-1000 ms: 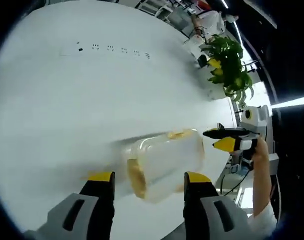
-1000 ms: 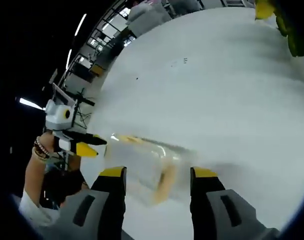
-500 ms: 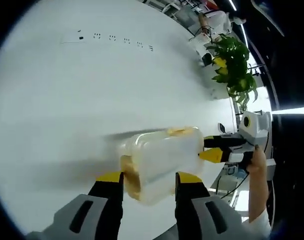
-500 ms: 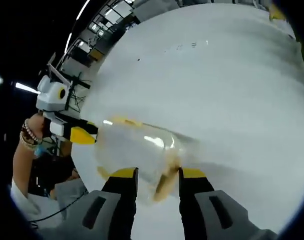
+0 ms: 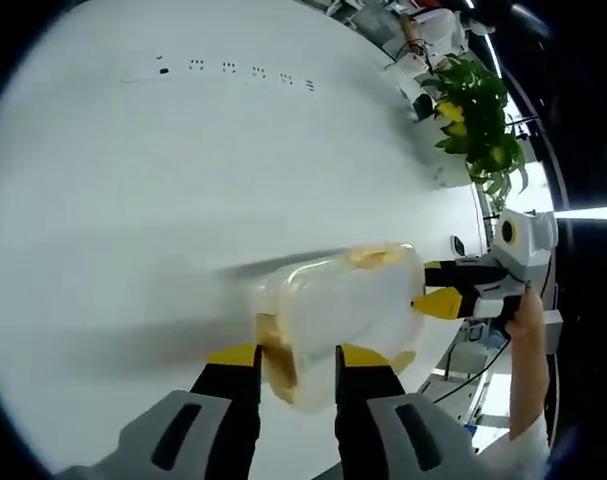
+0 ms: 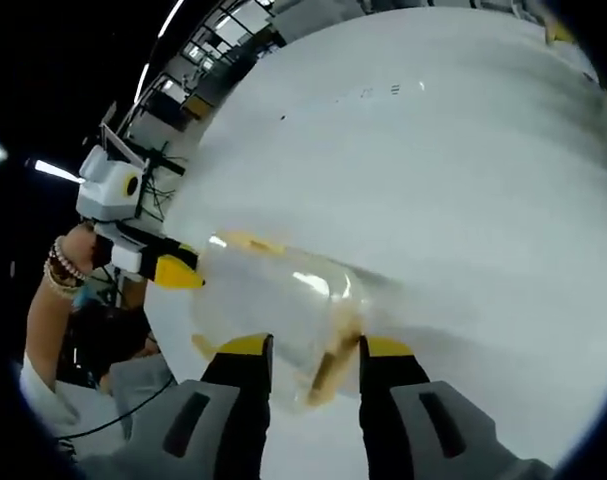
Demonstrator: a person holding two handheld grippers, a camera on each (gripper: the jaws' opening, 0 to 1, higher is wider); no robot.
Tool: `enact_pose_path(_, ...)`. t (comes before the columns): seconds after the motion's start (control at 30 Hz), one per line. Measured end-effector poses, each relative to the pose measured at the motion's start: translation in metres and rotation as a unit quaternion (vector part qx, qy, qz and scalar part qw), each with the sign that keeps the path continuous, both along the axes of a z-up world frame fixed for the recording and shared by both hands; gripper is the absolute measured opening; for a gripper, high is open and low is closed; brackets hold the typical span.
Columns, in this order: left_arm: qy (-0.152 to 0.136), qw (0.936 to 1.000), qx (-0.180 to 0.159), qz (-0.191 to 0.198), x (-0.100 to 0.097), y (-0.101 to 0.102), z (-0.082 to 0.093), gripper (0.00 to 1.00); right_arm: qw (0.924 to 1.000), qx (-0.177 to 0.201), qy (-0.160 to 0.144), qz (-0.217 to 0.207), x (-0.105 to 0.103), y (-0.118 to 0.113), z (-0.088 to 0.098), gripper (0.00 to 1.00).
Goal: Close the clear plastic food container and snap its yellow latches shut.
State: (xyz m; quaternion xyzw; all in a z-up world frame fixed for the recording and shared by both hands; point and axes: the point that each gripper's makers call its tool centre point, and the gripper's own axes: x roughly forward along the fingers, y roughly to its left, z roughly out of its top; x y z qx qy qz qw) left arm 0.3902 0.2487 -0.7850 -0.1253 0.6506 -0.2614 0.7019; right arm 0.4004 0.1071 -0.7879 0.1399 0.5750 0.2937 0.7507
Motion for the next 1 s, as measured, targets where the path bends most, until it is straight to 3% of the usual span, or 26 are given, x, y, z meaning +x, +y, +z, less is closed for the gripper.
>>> enact_pose_path(0.2,0.012,0.9998,-0.013,0.000,0.000,0.000,0.003,0.18,1.0000,-0.004,0.001,-0.001,0.000,0.001,0.000,0.29)
enact_pose_path(0.57,0.006,0.9998,-0.021,0.002,-0.002,0.003,0.011,0.18,1.0000,0.004,0.005,-0.005,-0.001,0.002,-0.001,0.27)
enact_pose_path(0.9,0.006,0.9999,-0.013,0.004,0.000,0.003,0.006,0.18,0.9975,0.026,0.024,-0.060,0.000,-0.001,-0.001,0.23)
enact_pose_path(1.0,0.001,0.9999,-0.010,0.003,0.003,0.003,0.004,0.18,0.9958,0.022,0.049,-0.074,-0.002,-0.001,0.000,0.23)
